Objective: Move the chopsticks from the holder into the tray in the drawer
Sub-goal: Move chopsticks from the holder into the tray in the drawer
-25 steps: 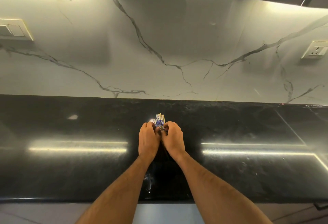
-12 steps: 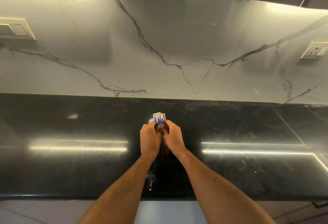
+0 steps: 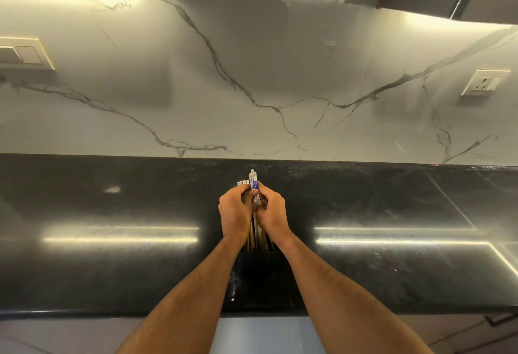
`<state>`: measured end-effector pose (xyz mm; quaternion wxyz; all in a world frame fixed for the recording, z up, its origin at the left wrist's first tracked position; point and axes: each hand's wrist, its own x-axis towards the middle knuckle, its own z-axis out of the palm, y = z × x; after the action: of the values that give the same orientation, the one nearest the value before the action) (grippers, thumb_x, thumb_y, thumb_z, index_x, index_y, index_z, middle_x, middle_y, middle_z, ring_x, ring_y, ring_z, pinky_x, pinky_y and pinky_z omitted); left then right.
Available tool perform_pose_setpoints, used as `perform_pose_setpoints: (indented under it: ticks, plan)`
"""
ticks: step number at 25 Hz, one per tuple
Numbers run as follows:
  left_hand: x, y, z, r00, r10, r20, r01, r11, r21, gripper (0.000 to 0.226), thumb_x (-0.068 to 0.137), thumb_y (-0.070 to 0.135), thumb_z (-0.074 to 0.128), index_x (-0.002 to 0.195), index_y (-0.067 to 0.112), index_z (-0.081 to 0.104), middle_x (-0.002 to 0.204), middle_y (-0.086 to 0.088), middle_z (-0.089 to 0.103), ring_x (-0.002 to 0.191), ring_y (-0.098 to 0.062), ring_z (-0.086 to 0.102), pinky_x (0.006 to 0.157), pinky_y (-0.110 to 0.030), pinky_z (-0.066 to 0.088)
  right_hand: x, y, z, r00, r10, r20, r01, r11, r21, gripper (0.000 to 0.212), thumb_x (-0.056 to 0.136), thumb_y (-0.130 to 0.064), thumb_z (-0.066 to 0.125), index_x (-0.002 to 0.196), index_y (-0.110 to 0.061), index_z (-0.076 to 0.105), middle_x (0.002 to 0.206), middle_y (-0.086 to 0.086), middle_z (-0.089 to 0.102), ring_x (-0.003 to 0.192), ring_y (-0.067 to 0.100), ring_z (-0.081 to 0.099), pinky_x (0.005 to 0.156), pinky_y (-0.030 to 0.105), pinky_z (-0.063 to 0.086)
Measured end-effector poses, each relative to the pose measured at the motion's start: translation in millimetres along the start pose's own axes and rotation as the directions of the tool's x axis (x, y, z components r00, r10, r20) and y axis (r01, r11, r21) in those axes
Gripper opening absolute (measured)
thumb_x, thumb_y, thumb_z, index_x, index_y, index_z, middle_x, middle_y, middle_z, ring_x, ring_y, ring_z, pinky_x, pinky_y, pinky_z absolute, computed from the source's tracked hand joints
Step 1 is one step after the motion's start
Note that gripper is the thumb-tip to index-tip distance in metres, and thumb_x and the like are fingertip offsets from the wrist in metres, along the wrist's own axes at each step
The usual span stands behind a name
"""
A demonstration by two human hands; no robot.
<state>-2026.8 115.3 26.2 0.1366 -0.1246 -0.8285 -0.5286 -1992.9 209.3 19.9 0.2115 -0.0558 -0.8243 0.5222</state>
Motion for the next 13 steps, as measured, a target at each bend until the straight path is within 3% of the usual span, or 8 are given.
perform_pose_setpoints:
  ticks: [2,5,8,10,13]
  plan:
    - [4,7,-1,0.999,0.031,-0.024,-0.031,0.999,-0.034,0.012,0.093,0.013,0.071,0.103,0.012,0.077,0.087,0.001,0.072,0.078,-0.008,0.067,0.073,-0.022,0.057,2,-7,-2,0.999,0.009,-0.034,-0.008,0.999,0.047,0.036,0.096,0.002,0.06,0.13,-0.009,0.065,0.1,0.003,0.074,0.091,0.011,0.072,0.083,0.028,0.061]
    - [9,19,-3,0.996,0.075,-0.056,-0.079,0.993,-0.085,0.019,0.092,0.015,0.072,0.11,0.009,0.075,0.096,-0.001,0.069,0.083,-0.006,0.064,0.075,-0.01,0.052,9,-21,-6,0.997,0.006,-0.08,0.002,0.996,0.093,0.038,0.098,0.003,0.057,0.134,-0.008,0.062,0.101,0.004,0.073,0.092,0.012,0.072,0.082,0.027,0.061]
    - [13,34,-2,0.995,0.021,-0.102,-0.036,0.988,-0.151,0.028,0.097,0.016,0.065,0.124,0.008,0.068,0.105,0.0,0.062,0.089,-0.006,0.063,0.078,-0.006,0.049,18,-41,-11,0.992,0.0,-0.123,0.021,0.986,0.166,0.046,0.097,0.007,0.056,0.139,-0.01,0.058,0.1,-0.003,0.072,0.093,0.006,0.072,0.084,0.022,0.059]
    - [13,43,-3,0.998,-0.048,-0.031,0.035,0.947,-0.318,0.026,0.103,0.018,0.056,0.125,0.013,0.066,0.105,0.003,0.067,0.09,-0.006,0.067,0.083,-0.018,0.056,23,-56,-17,0.984,0.031,-0.176,0.014,0.969,0.246,0.05,0.095,0.007,0.059,0.141,-0.012,0.057,0.101,-0.002,0.073,0.094,0.005,0.071,0.087,0.022,0.058]
    - [6,52,-7,0.981,0.002,0.195,0.105,0.837,-0.537,0.027,0.107,0.019,0.046,0.125,0.013,0.066,0.107,-0.001,0.075,0.1,-0.014,0.073,0.087,-0.032,0.06,30,-74,-27,0.961,0.118,-0.25,-0.013,0.921,0.389,0.045,0.094,0.008,0.06,0.136,-0.01,0.06,0.105,0.006,0.075,0.097,0.013,0.074,0.09,0.029,0.06]
